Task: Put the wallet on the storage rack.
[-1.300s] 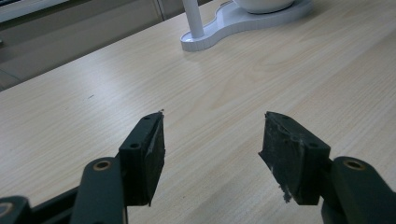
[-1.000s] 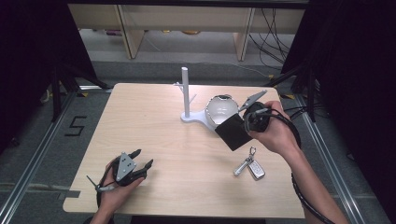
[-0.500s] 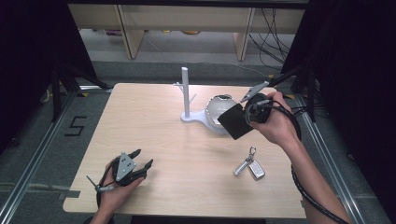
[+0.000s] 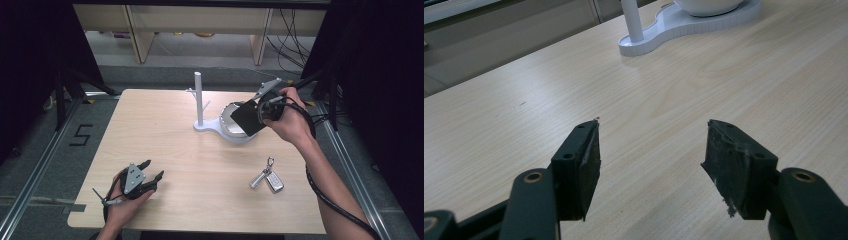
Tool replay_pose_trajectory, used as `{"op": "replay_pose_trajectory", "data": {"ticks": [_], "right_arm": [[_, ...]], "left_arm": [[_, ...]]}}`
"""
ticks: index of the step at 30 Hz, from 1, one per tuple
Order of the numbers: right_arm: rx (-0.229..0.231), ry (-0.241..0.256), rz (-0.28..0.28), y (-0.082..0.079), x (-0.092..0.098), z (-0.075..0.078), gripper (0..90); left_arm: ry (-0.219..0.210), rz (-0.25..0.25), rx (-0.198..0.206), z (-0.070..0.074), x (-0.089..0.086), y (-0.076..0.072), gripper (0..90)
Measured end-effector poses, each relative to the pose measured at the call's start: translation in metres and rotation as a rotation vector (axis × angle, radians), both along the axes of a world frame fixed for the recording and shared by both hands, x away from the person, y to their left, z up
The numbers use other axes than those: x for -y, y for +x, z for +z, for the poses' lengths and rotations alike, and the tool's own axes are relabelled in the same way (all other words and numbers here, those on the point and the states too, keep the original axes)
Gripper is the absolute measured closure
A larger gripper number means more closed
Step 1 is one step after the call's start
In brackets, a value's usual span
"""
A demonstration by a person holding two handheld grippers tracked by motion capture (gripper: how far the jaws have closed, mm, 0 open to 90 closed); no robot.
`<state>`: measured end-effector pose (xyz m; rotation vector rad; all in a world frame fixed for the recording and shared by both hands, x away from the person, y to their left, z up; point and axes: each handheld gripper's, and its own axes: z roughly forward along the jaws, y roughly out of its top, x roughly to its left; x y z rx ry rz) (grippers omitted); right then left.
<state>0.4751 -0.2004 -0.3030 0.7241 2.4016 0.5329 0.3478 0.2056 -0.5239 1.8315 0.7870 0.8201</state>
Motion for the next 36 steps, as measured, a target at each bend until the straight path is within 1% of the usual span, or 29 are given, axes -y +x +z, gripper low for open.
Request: {"op": "replay_pose_trajectory", "data": {"ticks": [3,5,8,11,12,13,14,15,16,17,18,21,22,25,26,27,28,29,30,34,36], "right_arm": [[0.003,0.005,-0.006,0.005,-0.002,-0.002,81.6],[0.017,0.0,0.009,0.009,-0.003,-0.002,81.6],[0.021,-0.001,0.008,0.014,-0.006,-0.004,81.6],[0.034,-0.009,0.019,0.019,-0.008,-0.005,81.5],[0.03,-0.011,0.009,0.02,-0.01,-0.006,81.5],[0.039,-0.022,0.024,0.023,-0.01,-0.006,81.5],[0.036,-0.024,0.021,0.024,-0.012,-0.007,81.5],[0.045,-0.03,0.031,0.026,-0.012,-0.008,81.5],[0.043,-0.031,0.031,0.028,-0.013,-0.009,81.5],[0.03,-0.026,0.014,0.028,-0.015,-0.01,81.5],[0.038,-0.036,0.034,0.031,-0.015,-0.01,81.5],[0.03,-0.038,0.028,0.034,-0.017,-0.013,81.4],[0.036,-0.044,0.037,0.036,-0.017,-0.014,81.4],[0.036,-0.047,0.033,0.038,-0.018,-0.017,81.4],[0.032,-0.052,0.038,0.04,-0.018,-0.019,81.4],[0.023,-0.052,0.034,0.04,-0.019,-0.02,81.4],[0.033,-0.053,0.026,0.041,-0.019,-0.021,81.4],[0.033,-0.053,0.026,0.041,-0.019,-0.021,81.4],[0.028,-0.061,0.029,0.043,-0.019,-0.024,81.3],[0.019,-0.063,0.032,0.045,-0.019,-0.027,81.3],[0.014,-0.078,0.033,0.048,-0.019,-0.032,81.2]], "left_arm": [[-0.001,0.001,0.0,0.0,0.0,0.0,38.5],[0.0,0.001,0.0,0.0,0.0,0.0,38.5],[0.001,0.0,0.0,0.0,0.0,0.0,38.5],[0.001,0.0,0.0,0.0,0.0,0.0,38.5],[0.001,0.0,0.0,0.0,0.0,0.0,38.5],[0.001,0.0,0.0,0.0,0.0,0.0,38.5],[0.0,-0.001,-0.001,0.0,0.0,0.0,38.5],[0.0,-0.001,0.0,0.0,0.0,0.0,38.5],[-0.001,-0.001,-0.001,0.0,0.0,0.0,38.5],[-0.001,-0.001,-0.001,0.0,0.0,0.0,38.6],[-0.005,-0.003,0.003,0.0,0.0,0.0,38.5],[-0.006,-0.007,0.004,0.0,0.0,0.001,38.5],[-0.006,-0.006,0.003,0.0,0.0,0.001,38.5],[-0.005,-0.007,0.004,0.0,0.0,0.001,38.5],[0.0,-0.002,0.0,0.0,0.0,0.0,38.5],[-0.004,-0.004,0.003,0.0,0.0,0.0,38.5],[0.0,-0.001,0.0,0.0,0.0,0.0,38.5],[0.0,-0.001,0.0,0.0,0.0,0.0,38.5],[0.0,-0.002,0.0,0.0,0.0,0.0,38.5],[0.0,-0.002,0.0,0.0,0.0,0.0,38.5],[0.0,-0.003,0.0,0.0,0.0,0.0,38.5]]}}
